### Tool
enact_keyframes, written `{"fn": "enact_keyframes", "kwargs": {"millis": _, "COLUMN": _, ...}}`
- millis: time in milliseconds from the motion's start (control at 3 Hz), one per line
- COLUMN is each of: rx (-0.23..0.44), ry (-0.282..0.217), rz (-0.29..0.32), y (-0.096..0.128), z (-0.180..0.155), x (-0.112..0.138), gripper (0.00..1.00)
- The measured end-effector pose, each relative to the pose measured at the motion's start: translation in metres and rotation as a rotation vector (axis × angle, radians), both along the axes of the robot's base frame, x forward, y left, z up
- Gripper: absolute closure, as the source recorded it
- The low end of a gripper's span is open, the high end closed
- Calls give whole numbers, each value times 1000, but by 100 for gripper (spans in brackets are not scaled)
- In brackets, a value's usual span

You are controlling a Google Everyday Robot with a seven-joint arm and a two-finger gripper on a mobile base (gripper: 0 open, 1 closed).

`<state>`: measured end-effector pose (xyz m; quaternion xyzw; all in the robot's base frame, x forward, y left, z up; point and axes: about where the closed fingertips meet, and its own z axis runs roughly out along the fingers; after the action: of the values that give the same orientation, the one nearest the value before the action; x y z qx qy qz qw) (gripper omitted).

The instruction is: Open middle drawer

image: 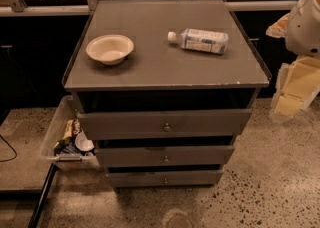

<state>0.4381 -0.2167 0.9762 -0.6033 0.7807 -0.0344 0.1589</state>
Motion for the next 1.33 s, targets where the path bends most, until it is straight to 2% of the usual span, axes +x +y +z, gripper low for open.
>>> {"fn": "enact_keyframes", "kwargs": {"millis": 333, "rx": 0, "ry": 0, "rz": 0, "y": 0, "z": 0, "x": 0, "gripper": 0}}
{"fn": "enact_keyframes", "kwargs": {"millis": 667, "rx": 3, "ry": 42, "rz": 8, "y": 0, "z": -25, "x": -1, "gripper": 0}}
{"fn": "enact_keyframes", "kwargs": {"millis": 1000, "rx": 16, "ry": 98, "rz": 45, "y": 4, "z": -63, "x": -5, "gripper": 0}}
{"fn": "enact_keyframes", "kwargs": {"millis": 1333, "rx": 20, "ry": 99, "rz": 108, "y": 9, "z": -93, "x": -10, "gripper": 0}}
